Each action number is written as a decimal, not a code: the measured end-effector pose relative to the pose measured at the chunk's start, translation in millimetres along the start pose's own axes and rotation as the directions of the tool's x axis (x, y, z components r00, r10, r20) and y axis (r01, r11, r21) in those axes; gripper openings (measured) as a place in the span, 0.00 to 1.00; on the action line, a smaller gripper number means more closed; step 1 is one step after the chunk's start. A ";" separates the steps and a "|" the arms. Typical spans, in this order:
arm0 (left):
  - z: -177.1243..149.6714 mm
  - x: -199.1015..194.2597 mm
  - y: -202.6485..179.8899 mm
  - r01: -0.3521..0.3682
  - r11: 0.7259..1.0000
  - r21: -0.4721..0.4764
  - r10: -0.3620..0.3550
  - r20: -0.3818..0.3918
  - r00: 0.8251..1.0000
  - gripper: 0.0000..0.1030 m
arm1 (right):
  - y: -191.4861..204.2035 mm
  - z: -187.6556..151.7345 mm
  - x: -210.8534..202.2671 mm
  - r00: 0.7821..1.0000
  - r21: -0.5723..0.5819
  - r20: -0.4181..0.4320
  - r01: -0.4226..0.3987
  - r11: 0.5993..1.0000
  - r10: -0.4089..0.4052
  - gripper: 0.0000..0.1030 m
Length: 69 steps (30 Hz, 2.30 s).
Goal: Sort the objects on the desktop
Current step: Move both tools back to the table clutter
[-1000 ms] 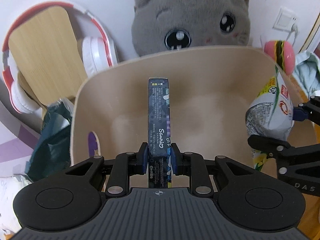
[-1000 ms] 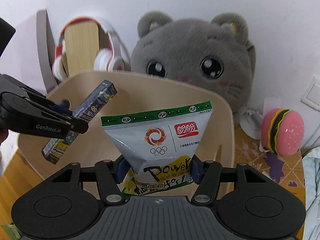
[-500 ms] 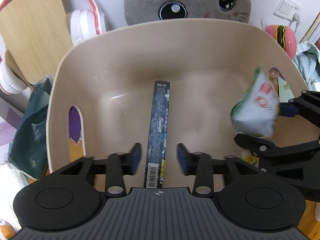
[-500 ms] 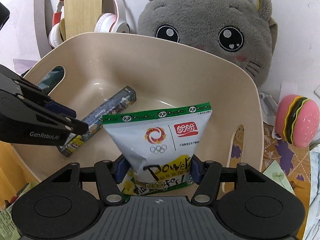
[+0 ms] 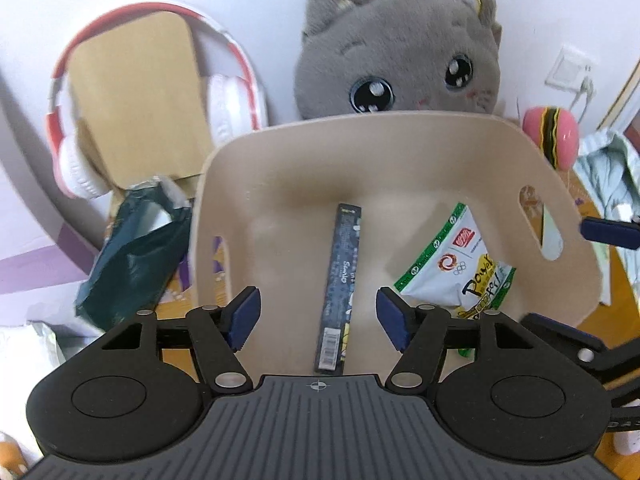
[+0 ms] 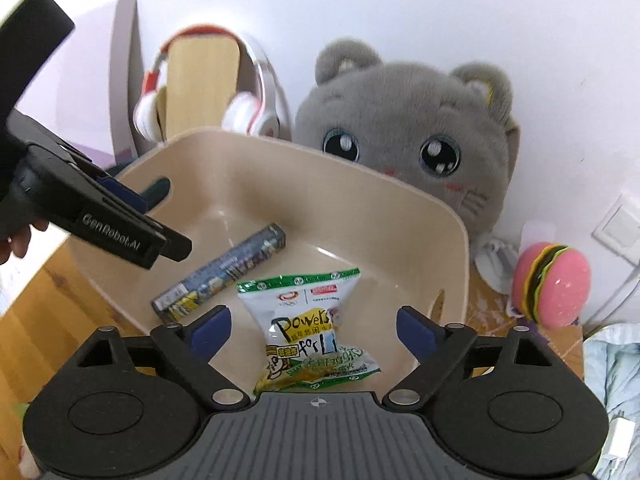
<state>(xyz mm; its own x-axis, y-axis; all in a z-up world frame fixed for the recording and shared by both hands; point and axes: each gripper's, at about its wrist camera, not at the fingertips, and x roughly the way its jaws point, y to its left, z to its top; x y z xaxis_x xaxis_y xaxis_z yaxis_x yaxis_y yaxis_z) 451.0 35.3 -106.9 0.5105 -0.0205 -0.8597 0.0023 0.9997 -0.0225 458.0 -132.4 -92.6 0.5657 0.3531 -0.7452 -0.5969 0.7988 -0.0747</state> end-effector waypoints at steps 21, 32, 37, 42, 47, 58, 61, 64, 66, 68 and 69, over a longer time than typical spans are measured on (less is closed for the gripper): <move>-92.7 -85.0 30.1 0.025 0.999 -0.032 -0.026 -0.012 1.000 0.70 | 22.0 -64.0 -85.1 0.998 -0.025 0.036 0.059 0.998 -0.059 1.00; -146.1 -88.3 10.0 0.057 0.998 0.011 -0.055 -0.107 0.993 0.71 | 34.4 -121.6 -89.7 0.996 -0.003 -0.067 0.056 0.998 -0.056 1.00; -170.5 -77.3 1.3 0.073 0.997 -0.011 -0.073 -0.170 0.983 0.71 | 41.8 -139.6 -81.7 0.992 -0.004 -0.115 0.047 0.999 -0.047 1.00; -186.2 -65.4 -1.4 0.059 0.995 -0.078 -0.072 -0.186 0.980 0.71 | 47.5 -150.1 -73.2 0.988 0.000 -0.152 0.039 0.999 -0.039 1.00; -195.5 -50.5 -1.9 0.045 0.989 -0.140 -0.077 -0.232 0.970 0.71 | 47.1 -155.5 -62.4 0.983 0.015 -0.179 0.035 0.999 -0.032 1.00; -206.6 -19.7 8.4 -0.017 0.972 -0.233 -0.053 -0.288 0.956 0.75 | 47.6 -159.5 -37.2 0.976 0.024 -0.216 0.022 0.999 -0.016 1.00; -209.6 -13.1 15.2 -0.021 0.964 -0.264 -0.062 -0.303 0.951 0.75 | 48.6 -160.5 -31.4 0.974 0.026 -0.225 0.025 0.999 -0.019 1.00; -213.1 -11.3 23.4 -0.012 0.947 -0.321 -0.088 -0.296 0.951 0.75 | 48.0 -161.2 -27.5 0.973 0.040 -0.232 0.017 0.999 -0.008 1.00; -213.7 -12.7 23.6 -0.007 0.949 -0.316 -0.087 -0.284 0.955 0.74 | 46.6 -161.9 -26.6 0.973 0.052 -0.232 0.011 0.999 0.001 0.98; -213.8 -14.4 21.9 -0.008 0.956 -0.294 -0.079 -0.282 0.956 0.72 | 44.8 -162.6 -25.3 0.973 0.070 -0.232 0.010 0.997 0.007 0.94; -213.8 -15.0 21.0 -0.011 0.958 -0.287 -0.073 -0.281 0.957 0.69 | 43.7 -162.9 -24.6 0.972 0.080 -0.233 0.008 0.997 0.011 0.91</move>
<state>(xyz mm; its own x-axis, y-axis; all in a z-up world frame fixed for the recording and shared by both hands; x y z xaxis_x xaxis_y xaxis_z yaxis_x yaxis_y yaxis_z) 259.5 54.7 -203.6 0.2467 -0.0950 -0.9644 -0.2499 0.9553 -0.1580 325.2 -185.5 -185.5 0.4106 0.2386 -0.8800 -0.5449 0.8381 -0.0270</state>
